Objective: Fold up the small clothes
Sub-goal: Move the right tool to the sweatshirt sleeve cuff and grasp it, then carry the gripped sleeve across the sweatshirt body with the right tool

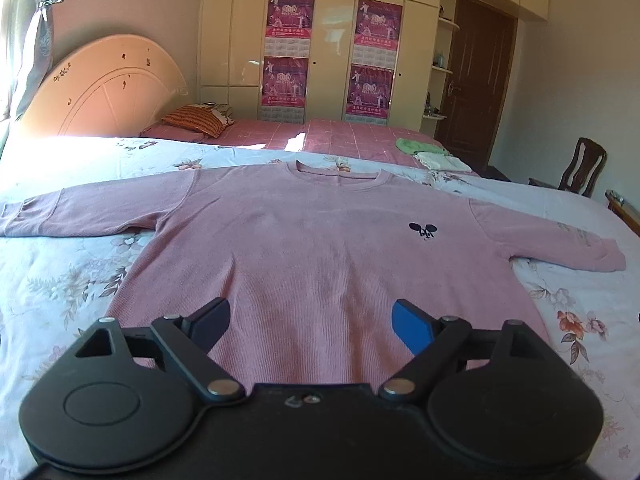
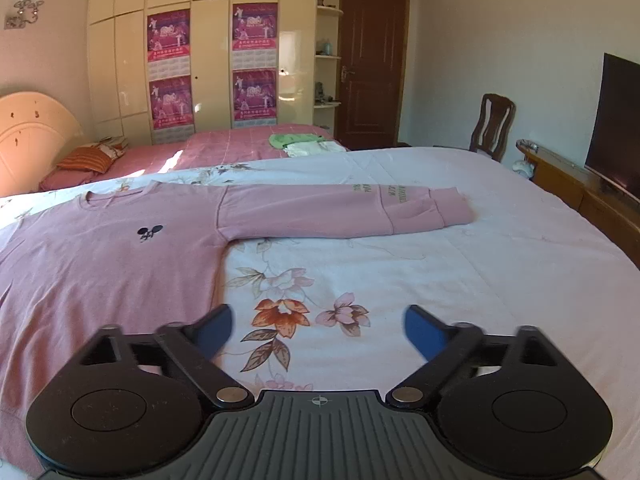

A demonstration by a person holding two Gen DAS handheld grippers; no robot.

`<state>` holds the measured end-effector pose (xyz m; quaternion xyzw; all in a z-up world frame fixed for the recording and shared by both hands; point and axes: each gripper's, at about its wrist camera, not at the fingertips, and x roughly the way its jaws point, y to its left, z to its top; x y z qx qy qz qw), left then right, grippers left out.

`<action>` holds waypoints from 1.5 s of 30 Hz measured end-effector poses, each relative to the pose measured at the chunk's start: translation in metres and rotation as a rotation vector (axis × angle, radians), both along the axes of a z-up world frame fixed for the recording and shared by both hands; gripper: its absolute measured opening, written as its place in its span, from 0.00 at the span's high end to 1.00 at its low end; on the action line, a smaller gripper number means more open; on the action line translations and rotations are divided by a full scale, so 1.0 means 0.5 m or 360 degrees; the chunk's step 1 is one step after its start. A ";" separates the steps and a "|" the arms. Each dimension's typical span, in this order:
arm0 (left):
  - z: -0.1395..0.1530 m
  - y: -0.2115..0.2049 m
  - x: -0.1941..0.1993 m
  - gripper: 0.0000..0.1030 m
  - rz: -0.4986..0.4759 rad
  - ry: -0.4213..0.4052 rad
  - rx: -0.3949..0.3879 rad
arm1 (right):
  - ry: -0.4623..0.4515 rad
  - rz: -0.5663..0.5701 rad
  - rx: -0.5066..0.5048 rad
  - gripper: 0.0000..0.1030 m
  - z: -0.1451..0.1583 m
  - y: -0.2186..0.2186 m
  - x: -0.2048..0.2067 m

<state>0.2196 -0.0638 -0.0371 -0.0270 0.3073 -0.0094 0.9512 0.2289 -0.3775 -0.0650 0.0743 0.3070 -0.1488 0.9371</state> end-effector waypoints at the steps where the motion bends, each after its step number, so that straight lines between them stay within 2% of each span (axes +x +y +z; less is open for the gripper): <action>1: -0.001 -0.008 0.008 0.13 -0.0013 -0.0001 0.0011 | 0.0001 -0.0020 0.0018 0.30 -0.003 -0.014 0.008; 7: -0.020 -0.022 0.067 0.15 -0.0044 0.0025 0.0005 | -0.0026 -0.0104 0.0063 0.30 -0.019 -0.099 0.056; 8: -0.022 -0.023 0.075 0.15 -0.0046 0.0017 0.0004 | -0.0034 -0.0122 0.0071 0.32 -0.022 -0.116 0.065; 10: -0.024 -0.028 0.093 0.17 -0.0051 0.0001 0.0017 | -0.0047 -0.0165 0.0081 0.41 -0.027 -0.151 0.087; 13: -0.032 -0.038 0.131 0.16 -0.0050 -0.0007 0.0055 | -0.0059 -0.0231 0.0114 0.42 -0.038 -0.205 0.124; 19: -0.078 -0.048 0.218 0.18 0.0013 0.0132 0.0061 | -0.0049 -0.0299 0.0141 0.45 -0.079 -0.298 0.211; 25: -0.122 -0.049 0.264 0.18 0.0040 0.0221 0.0104 | -0.0041 -0.0427 0.0213 0.52 -0.133 -0.402 0.288; 29: -0.148 -0.052 0.279 0.17 0.0048 0.0287 0.0120 | -0.0021 -0.0544 0.0350 0.54 -0.174 -0.472 0.317; 30: -0.152 -0.054 0.280 0.17 0.0047 0.0298 0.0123 | -0.0018 -0.0569 0.0398 0.59 -0.183 -0.486 0.320; 33: -0.162 -0.060 0.290 0.17 0.0045 0.0319 0.0137 | -0.0150 -0.0574 0.0583 0.60 -0.190 -0.508 0.308; 39: -0.162 -0.075 0.305 0.16 0.0047 0.0326 0.0145 | -0.0324 -0.0444 0.0918 0.60 -0.189 -0.521 0.291; 42: -0.152 -0.082 0.311 0.15 0.0039 0.0297 0.0156 | -0.0486 -0.0491 0.0988 0.80 -0.170 -0.541 0.256; 44: -0.146 -0.086 0.313 0.14 0.0036 0.0275 0.0158 | -0.0557 -0.0509 0.1016 0.80 -0.163 -0.560 0.239; 45: -0.145 -0.088 0.315 0.14 0.0035 0.0272 0.0159 | -0.0531 -0.0519 0.0999 0.80 -0.163 -0.566 0.239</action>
